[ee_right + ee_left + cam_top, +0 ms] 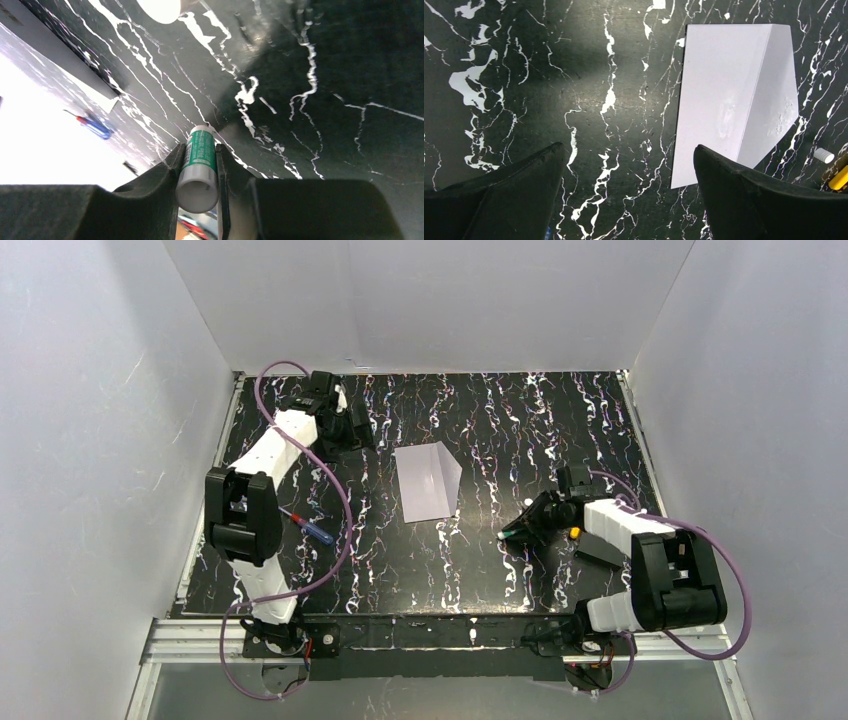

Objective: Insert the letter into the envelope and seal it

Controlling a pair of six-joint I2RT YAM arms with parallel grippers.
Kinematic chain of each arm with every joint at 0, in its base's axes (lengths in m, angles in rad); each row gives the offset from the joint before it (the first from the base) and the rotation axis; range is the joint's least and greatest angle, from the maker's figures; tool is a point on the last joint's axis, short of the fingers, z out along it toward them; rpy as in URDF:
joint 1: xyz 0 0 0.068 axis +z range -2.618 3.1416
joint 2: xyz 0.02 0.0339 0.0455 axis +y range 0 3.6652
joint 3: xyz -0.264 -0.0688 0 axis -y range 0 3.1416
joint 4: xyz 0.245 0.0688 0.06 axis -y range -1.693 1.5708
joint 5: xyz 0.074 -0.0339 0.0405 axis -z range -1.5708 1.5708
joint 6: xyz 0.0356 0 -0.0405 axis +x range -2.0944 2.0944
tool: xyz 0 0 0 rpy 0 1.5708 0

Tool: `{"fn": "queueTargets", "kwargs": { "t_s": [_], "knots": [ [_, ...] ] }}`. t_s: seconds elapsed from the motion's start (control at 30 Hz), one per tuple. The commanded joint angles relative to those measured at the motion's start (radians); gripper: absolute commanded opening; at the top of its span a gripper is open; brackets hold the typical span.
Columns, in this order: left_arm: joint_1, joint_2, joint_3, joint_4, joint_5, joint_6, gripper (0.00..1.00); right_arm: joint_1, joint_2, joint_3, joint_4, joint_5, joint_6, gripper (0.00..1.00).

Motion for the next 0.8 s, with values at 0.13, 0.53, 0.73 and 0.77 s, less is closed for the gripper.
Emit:
{"fn": "queueTargets", "kwargs": {
  "t_s": [0.13, 0.53, 0.73, 0.77],
  "knots": [
    [0.006, -0.017, -0.020, -0.015, 0.079, 0.008, 0.98, -0.101, -0.004, -0.082, 0.191, -0.064, 0.159, 0.26],
    [0.006, 0.013, -0.015, 0.006, 0.224, -0.014, 0.97, -0.151, -0.075, -0.017, -0.026, 0.069, 0.111, 0.72],
    [0.006, 0.018, -0.060, 0.117, 0.428, -0.086, 0.63, -0.146, -0.120, 0.182, -0.159, 0.107, -0.006, 0.59],
    [0.005, 0.019, -0.075, 0.152, 0.468, -0.107, 0.59, -0.135, -0.121, 0.195, -0.129, 0.092, -0.009, 0.55]
  ]
}}
